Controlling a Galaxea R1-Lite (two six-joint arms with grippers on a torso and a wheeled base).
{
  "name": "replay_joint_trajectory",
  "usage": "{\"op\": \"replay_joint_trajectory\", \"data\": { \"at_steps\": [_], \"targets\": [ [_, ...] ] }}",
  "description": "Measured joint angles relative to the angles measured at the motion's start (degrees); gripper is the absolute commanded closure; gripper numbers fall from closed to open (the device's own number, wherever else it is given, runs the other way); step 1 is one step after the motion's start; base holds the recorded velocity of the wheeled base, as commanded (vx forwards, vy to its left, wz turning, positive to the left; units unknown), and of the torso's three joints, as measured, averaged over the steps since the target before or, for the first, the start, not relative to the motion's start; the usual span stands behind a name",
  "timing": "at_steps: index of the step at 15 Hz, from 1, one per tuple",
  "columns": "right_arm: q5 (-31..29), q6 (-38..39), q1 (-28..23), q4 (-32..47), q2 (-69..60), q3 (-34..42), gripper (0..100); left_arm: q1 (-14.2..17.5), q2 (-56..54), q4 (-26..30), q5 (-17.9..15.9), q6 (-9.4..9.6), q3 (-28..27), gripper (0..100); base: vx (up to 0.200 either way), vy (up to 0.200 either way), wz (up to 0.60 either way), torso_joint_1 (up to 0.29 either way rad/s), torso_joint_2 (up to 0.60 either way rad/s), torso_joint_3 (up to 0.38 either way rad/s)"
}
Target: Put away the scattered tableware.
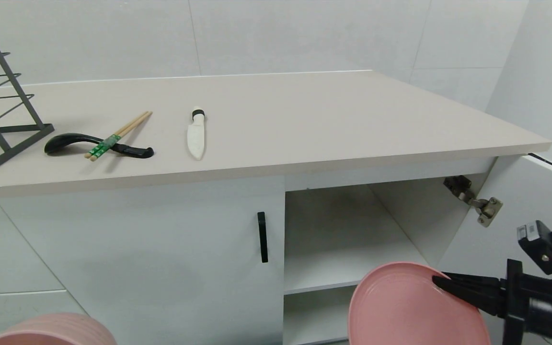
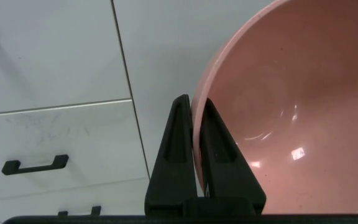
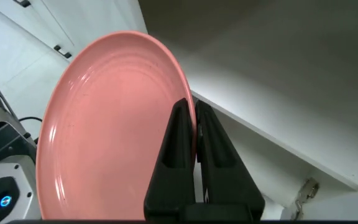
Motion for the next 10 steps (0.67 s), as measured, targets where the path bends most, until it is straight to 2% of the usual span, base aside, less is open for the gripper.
{"op": "replay_joint_trajectory", "data": {
  "at_steps": [10],
  "targets": [
    [0.6,0.0,1.2,-27.1,26.7,0.0,100,0.0,0.0,0.0,0.1,0.02,0.0,100,0.000,0.000,0.00,0.000,0.00,0.000]
  ]
}}
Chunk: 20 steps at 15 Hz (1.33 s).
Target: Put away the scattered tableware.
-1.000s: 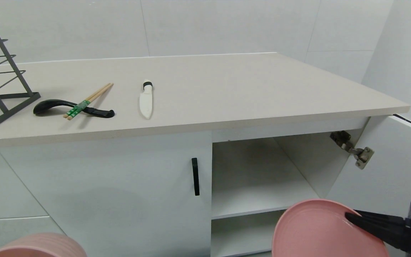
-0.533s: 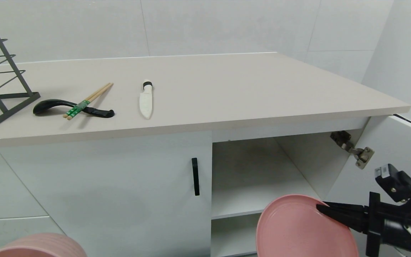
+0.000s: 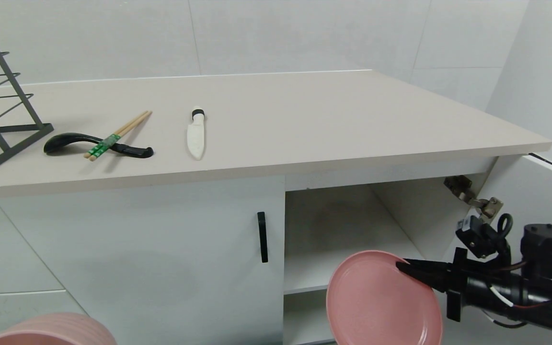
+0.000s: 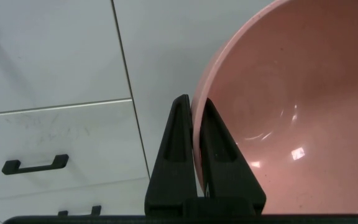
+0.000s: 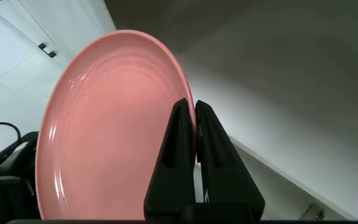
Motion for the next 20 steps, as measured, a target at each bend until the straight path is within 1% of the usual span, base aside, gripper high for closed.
{"op": "replay_joint_trajectory", "data": {
  "at_steps": [1,3,6,10,12,15,16,18,20],
  "targets": [
    [0.0,0.1,0.2,-2.2,3.1,-0.5,100,0.0,0.0,0.0,0.0,0.00,0.0,100,0.000,0.000,0.00,0.000,0.00,0.000],
    [-0.1,0.4,0.3,-4.0,8.6,-3.7,100,0.0,0.0,0.0,0.0,-0.02,0.0,100,0.000,0.000,0.00,0.000,0.00,0.000],
    [-0.3,0.6,0.4,-4.4,15.8,-10.0,100,0.0,0.0,0.0,0.0,-0.07,0.0,100,0.000,0.000,0.00,0.000,0.00,0.000],
    [-1.1,3.3,0.4,-4.7,22.5,-17.4,100,0.0,0.0,0.0,0.0,-0.18,0.0,100,0.000,0.000,0.00,0.000,0.00,0.000],
    [-4.3,4.6,0.4,-4.7,24.5,-19.8,100,0.0,0.0,0.0,0.0,-0.20,0.0,100,0.000,0.000,0.00,0.000,0.00,0.000],
    [-7.4,7.5,0.4,-4.7,26.8,-23.2,100,0.0,0.0,0.0,0.0,-0.20,0.0,100,0.000,0.000,0.00,0.000,0.00,0.000],
    [-9.8,9.9,0.6,-4.7,27.8,-24.9,100,0.0,0.0,0.0,0.0,-0.20,0.0,100,0.000,0.000,0.00,0.000,0.00,0.000],
    [-12.7,14.2,1.3,-4.7,30.0,-27.9,100,0.0,0.0,0.0,0.0,-0.20,0.0,100,0.000,0.000,0.00,0.000,0.00,0.000],
    [-16.0,15.2,1.7,-4.6,32.3,-30.8,100,0.0,0.0,0.0,0.0,-0.18,0.0,100,0.000,0.000,0.00,0.000,0.00,0.000]
  ]
}}
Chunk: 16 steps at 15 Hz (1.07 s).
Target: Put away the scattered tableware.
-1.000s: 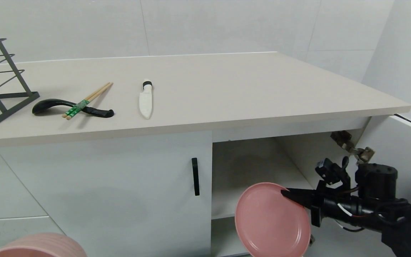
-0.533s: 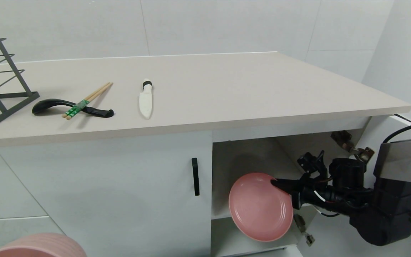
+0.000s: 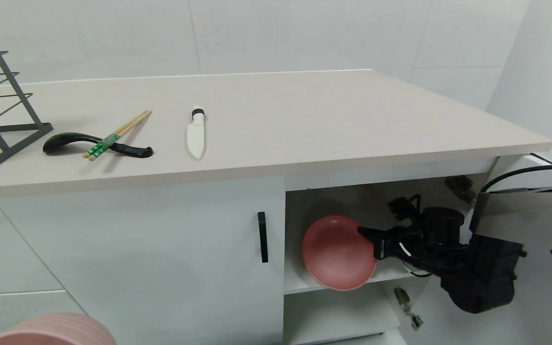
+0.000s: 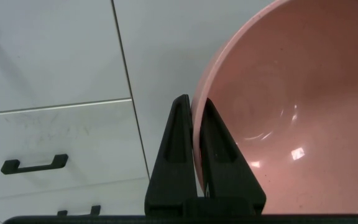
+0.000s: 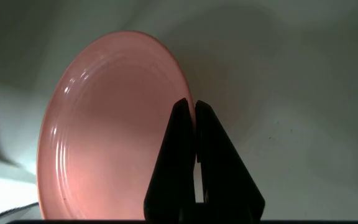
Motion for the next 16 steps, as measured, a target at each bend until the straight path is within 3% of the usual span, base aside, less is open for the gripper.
{"op": "replay_joint_trajectory", "data": {
  "at_steps": [12,13,16],
  "targets": [
    [-3.3,4.2,0.2,0.4,7.8,-11.3,100,0.0,0.0,0.0,0.0,0.00,0.0,100,0.000,0.000,0.00,0.000,0.00,0.000],
    [-3.6,4.2,0.3,0.4,8.3,-12.0,0,0.0,0.0,0.0,0.0,0.07,0.0,100,0.000,0.000,0.00,0.000,0.00,0.000],
    [-5.3,4.2,0.3,0.3,9.3,-13.9,0,0.0,0.0,0.0,0.0,0.10,0.0,100,0.000,0.000,0.00,0.000,0.00,0.000]
  ]
}}
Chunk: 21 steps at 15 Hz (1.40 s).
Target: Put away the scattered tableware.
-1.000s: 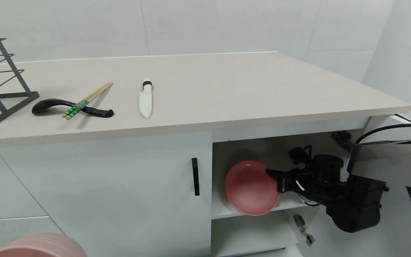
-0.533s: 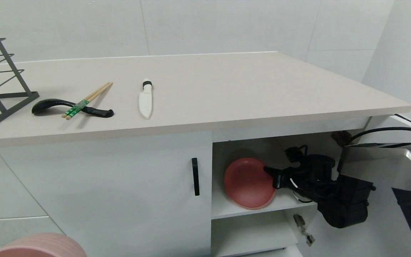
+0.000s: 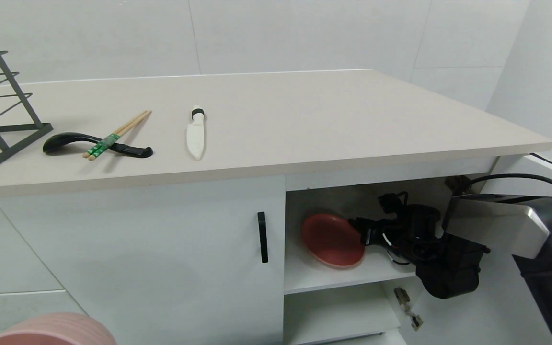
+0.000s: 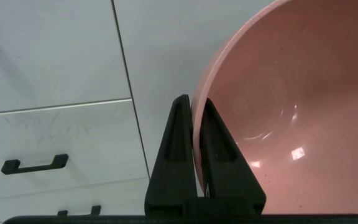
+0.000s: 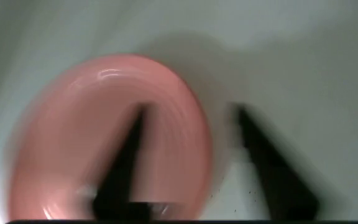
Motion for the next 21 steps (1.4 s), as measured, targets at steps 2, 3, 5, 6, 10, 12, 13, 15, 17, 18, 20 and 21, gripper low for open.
{"op": "replay_joint_trajectory", "data": {
  "at_steps": [2,3,5,6,10,12,13,15,17,18,20,21],
  "targets": [
    [-0.1,0.0,0.0,-0.3,0.5,-0.7,0,0.0,0.0,0.0,0.0,0.00,0.0,100,0.000,0.000,0.00,0.000,0.00,0.000],
    [-0.1,-0.1,-0.1,-0.5,0.5,-0.9,0,0.0,0.0,0.0,0.0,0.00,0.0,100,0.000,0.000,0.00,0.000,0.00,0.000],
    [-0.1,-0.1,0.0,-0.7,0.5,-1.2,0,0.0,0.0,0.0,0.0,0.00,0.0,100,0.000,0.000,0.00,0.000,0.00,0.000],
    [-0.1,-0.5,0.0,-1.5,0.2,-1.0,0,0.0,0.0,0.0,0.0,0.00,0.0,100,0.000,0.000,0.00,0.000,0.00,0.000],
    [-0.1,-1.0,3.5,-6.9,-4.9,8.2,0,0.0,0.0,0.0,0.0,0.00,0.0,100,0.000,0.000,0.00,0.000,0.00,0.000],
    [-0.1,-1.0,5.8,-8.1,-8.7,13.8,0,0.0,0.0,0.0,0.0,0.01,0.0,100,0.000,0.000,0.00,0.000,0.00,0.000],
    [-0.1,-1.1,6.6,-8.4,-10.4,16.0,0,0.0,0.0,0.0,0.0,0.06,0.0,100,0.000,0.000,0.00,0.000,0.00,0.000],
    [-0.1,-1.1,7.3,-8.4,-12.4,18.6,0,0.0,0.0,0.0,0.0,0.04,0.0,100,0.000,0.000,0.00,0.000,0.00,0.000],
    [-0.1,-1.6,7.5,-8.4,-13.5,20.2,0,0.0,0.0,0.0,-0.1,0.09,0.0,100,0.000,0.000,0.00,0.000,0.00,0.000],
    [-0.1,-1.9,7.9,-8.4,-14.3,21.4,0,0.0,0.0,0.0,-0.1,0.09,0.0,100,0.000,0.000,0.00,0.000,0.00,0.000],
    [-0.1,-2.1,9.2,-8.4,-16.5,24.7,0,0.0,0.0,0.0,-0.1,0.20,0.0,100,0.000,0.000,0.00,0.000,0.00,0.000],
    [-0.1,-2.1,10.1,-8.4,-18.0,26.8,0,0.0,0.0,0.0,-0.1,0.23,0.0,100,0.000,0.000,0.00,0.000,0.00,0.000]
  ]
}}
